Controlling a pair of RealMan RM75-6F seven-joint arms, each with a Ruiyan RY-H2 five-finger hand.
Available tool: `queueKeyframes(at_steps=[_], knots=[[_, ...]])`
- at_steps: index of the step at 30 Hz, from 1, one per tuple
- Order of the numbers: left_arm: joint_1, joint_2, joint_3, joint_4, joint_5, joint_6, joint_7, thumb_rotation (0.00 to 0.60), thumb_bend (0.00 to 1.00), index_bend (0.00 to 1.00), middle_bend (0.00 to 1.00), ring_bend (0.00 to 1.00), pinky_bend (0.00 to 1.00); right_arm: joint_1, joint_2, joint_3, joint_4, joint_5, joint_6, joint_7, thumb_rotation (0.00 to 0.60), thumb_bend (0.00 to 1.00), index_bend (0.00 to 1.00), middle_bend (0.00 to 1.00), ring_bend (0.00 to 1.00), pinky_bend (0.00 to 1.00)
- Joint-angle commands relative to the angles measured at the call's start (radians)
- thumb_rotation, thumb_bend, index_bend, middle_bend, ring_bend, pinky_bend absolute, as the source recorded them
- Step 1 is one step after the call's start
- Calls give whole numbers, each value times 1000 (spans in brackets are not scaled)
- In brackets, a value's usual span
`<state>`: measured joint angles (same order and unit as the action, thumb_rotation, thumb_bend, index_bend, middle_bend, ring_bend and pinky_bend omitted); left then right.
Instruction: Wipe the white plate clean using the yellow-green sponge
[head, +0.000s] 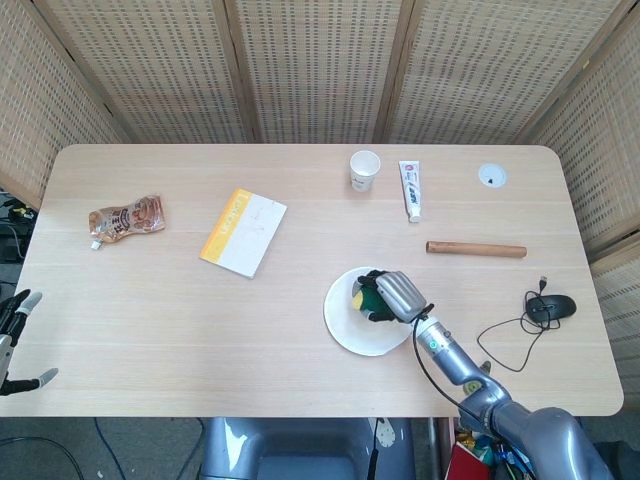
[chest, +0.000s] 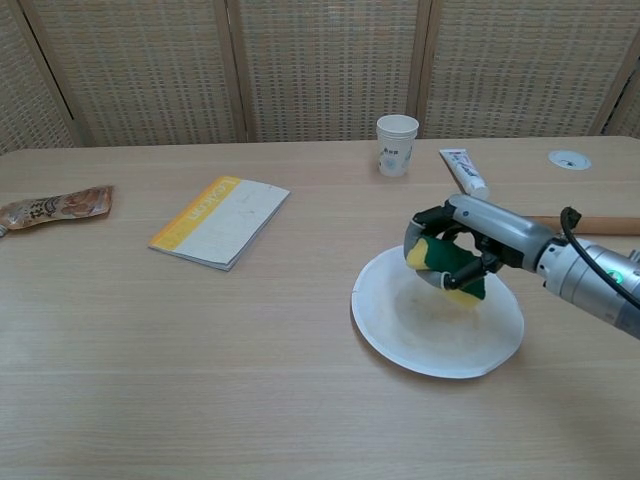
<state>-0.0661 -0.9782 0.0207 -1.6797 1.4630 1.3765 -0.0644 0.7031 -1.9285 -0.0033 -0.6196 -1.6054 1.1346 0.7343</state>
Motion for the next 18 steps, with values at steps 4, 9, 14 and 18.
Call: queueKeyframes(at_steps=[4,9,14,18], knots=[[0,-1,0,-2,-1,0,3,600,0,0,0,0,0,-11,-26,-39,61,-24,-21,-9,600,407,502,555,390,453],[-1,-3,-1,-4,-6,-2,10,600,0,0,0,0,0,-10,-61,-61,120,-35,-60,6,600,411,503,555,390,451],[-1,-4,-3,-3,-11,-2,11,600,0,0,0,0,0,-9,-78,-78,154,-45,-86,25,600,415,502,555,390,451],[-2,-5,-3,-2,-12,-4,11,600,0,0,0,0,0,-6,-84,-76,165,-41,-97,43,600,416,503,555,390,451]])
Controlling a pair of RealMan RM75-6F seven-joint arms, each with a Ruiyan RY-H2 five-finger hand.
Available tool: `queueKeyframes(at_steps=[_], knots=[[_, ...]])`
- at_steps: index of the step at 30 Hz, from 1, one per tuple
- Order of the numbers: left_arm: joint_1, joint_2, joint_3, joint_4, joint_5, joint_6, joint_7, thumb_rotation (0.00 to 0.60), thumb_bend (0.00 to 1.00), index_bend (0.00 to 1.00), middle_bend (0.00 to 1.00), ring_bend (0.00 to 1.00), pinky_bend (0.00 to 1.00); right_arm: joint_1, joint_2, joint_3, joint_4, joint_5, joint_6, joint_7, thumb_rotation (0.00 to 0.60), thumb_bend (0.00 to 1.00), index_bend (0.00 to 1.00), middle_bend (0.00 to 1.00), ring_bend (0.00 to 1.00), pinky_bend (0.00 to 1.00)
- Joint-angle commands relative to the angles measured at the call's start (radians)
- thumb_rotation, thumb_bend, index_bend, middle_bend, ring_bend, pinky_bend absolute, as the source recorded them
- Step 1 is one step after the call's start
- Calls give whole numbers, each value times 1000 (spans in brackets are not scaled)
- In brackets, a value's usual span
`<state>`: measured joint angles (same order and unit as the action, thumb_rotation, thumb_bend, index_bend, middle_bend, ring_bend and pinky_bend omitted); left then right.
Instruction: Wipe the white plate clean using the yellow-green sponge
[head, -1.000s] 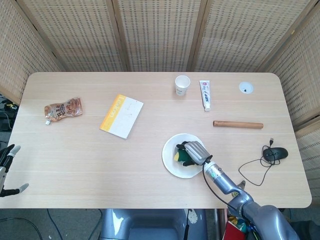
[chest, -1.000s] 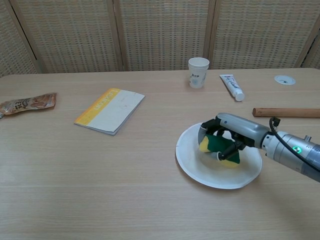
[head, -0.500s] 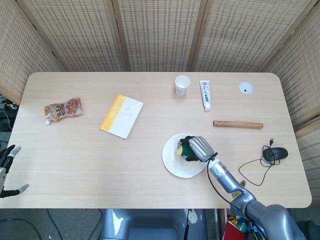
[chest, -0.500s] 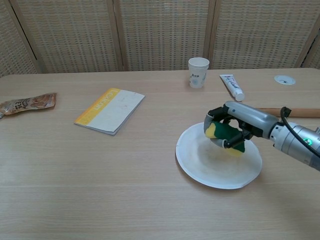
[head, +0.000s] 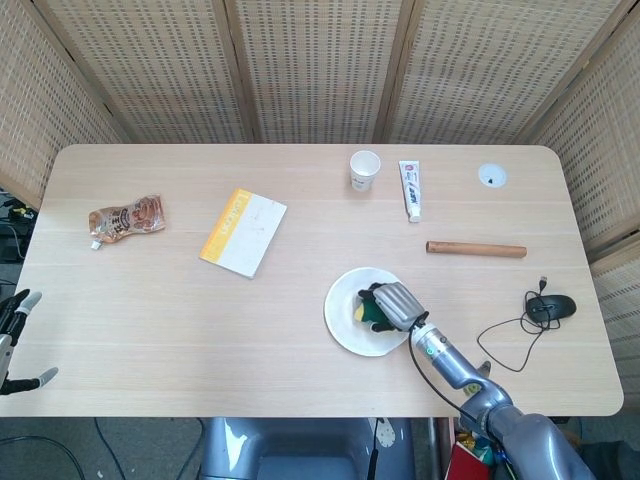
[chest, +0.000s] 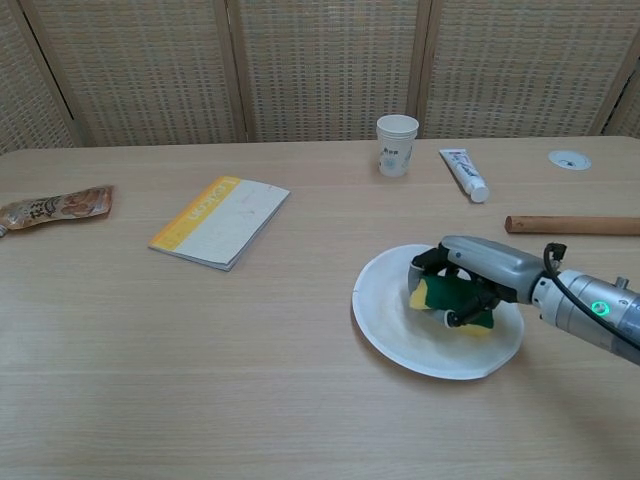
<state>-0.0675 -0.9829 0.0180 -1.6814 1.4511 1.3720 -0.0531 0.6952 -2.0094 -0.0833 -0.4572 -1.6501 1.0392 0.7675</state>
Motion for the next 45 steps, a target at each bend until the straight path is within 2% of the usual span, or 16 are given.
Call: queueKeyframes(at_steps=[1,8,13,17,22,24,25,26,28,29,32,36,41,45], knots=[[0,0,0,0,0,0,0,600,0,0,0,0,0,3,-3,9,1,7,3,14,600,416,503,555,389,451],[0,3,0,1,2,0,-8,600,0,0,0,0,0,33,33,75,-77,31,88,20,600,421,502,555,390,451],[1,6,2,1,8,3,-15,600,0,0,0,0,0,68,89,135,-160,56,119,-40,600,423,503,555,389,451],[2,7,3,2,12,6,-20,600,0,0,0,0,0,85,160,170,-243,95,65,-158,600,423,503,555,390,451],[2,10,6,0,18,5,-24,600,0,0,0,0,0,71,254,179,-340,167,-56,-358,600,420,503,547,390,414],[1,11,7,-1,20,5,-25,600,0,0,0,0,0,60,279,179,-375,193,-88,-410,600,403,479,481,353,353],[2,12,8,-2,22,5,-25,600,0,0,0,0,0,54,290,177,-387,207,-109,-436,600,351,419,388,275,273],[2,12,9,-2,23,5,-26,600,0,0,0,0,0,49,307,176,-410,228,-140,-475,600,261,319,258,162,166],[3,13,11,-4,29,7,-28,600,0,0,0,0,0,44,349,168,-467,271,-216,-552,600,90,121,66,21,29],[4,14,12,-5,32,9,-29,600,0,0,0,0,0,43,371,167,-499,296,-252,-589,600,29,45,10,0,1],[7,18,16,-8,42,16,-35,600,0,0,0,0,0,33,421,185,-598,372,-289,-683,600,0,0,0,0,0],[11,24,21,-11,58,28,-49,600,0,0,0,0,0,8,475,213,-740,449,-248,-789,600,0,0,0,0,0],[18,33,26,-11,73,43,-73,600,0,0,0,0,0,-30,565,234,-924,473,-165,-847,600,0,0,0,0,0],[25,40,30,-10,91,61,-92,600,0,0,0,0,0,-81,662,236,-1068,448,-79,-841,600,0,0,0,0,0]])
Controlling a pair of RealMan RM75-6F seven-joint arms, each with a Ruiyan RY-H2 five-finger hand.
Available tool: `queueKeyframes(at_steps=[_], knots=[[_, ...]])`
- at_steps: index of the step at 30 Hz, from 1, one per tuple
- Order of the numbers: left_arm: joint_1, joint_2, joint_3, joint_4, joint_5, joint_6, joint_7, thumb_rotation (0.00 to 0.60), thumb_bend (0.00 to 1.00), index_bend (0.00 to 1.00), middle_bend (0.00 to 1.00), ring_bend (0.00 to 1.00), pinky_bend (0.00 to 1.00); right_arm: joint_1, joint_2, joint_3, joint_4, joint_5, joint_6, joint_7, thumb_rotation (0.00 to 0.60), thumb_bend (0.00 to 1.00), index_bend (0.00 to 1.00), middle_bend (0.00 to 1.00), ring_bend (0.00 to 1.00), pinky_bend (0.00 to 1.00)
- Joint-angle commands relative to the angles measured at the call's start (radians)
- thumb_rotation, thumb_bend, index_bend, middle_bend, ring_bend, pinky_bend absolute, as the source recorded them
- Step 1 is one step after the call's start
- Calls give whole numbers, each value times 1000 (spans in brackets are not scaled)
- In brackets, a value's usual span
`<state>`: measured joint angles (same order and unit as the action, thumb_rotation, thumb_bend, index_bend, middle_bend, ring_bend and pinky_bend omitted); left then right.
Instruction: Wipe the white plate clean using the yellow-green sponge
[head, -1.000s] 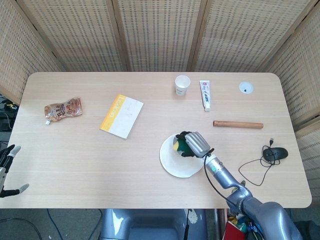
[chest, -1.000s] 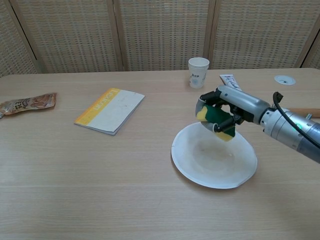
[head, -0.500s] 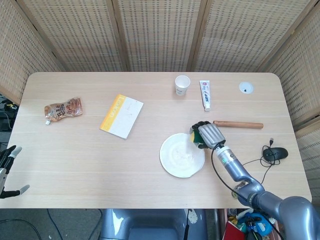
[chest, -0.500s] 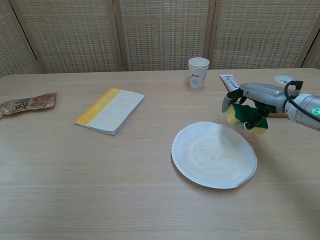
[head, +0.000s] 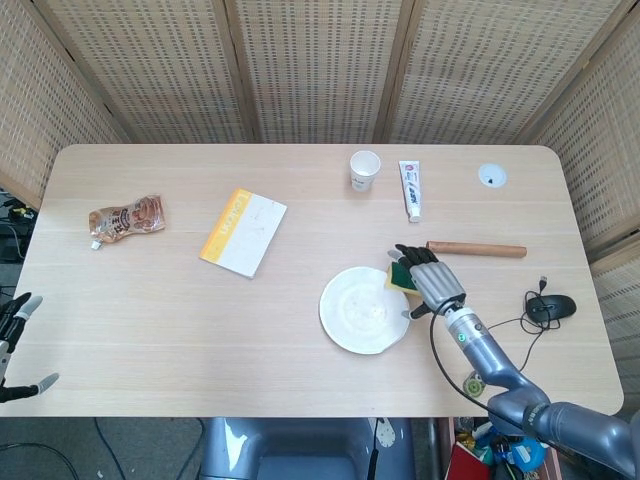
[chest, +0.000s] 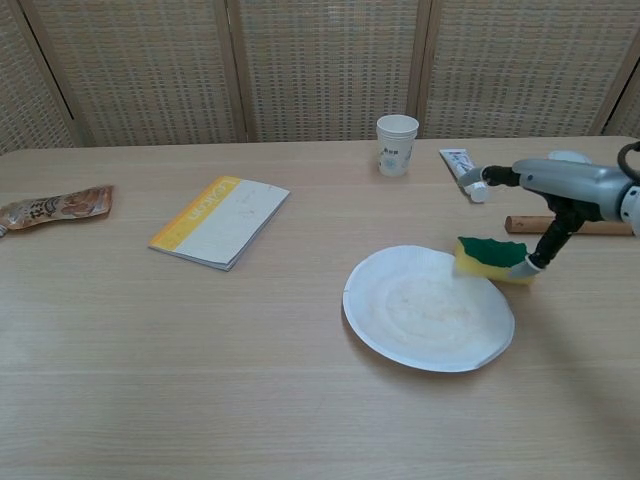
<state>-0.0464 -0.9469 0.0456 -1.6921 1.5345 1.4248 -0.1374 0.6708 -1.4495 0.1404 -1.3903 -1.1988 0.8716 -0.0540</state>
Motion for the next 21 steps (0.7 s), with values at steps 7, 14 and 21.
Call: queueKeyframes(at_steps=[7,14,21], knots=[[30,3,3,13,27,66,-19,600,0,0,0,0,0,-194,244,-63,-238,-169,284,39,600,0,0,0,0,0],[63,-23,-2,32,38,136,6,600,0,0,0,0,0,-347,242,-131,-165,-340,552,119,600,0,0,0,0,0],[76,-32,1,48,57,162,-4,600,0,0,0,0,0,-447,211,-169,-90,-416,702,126,600,0,0,0,0,0]])
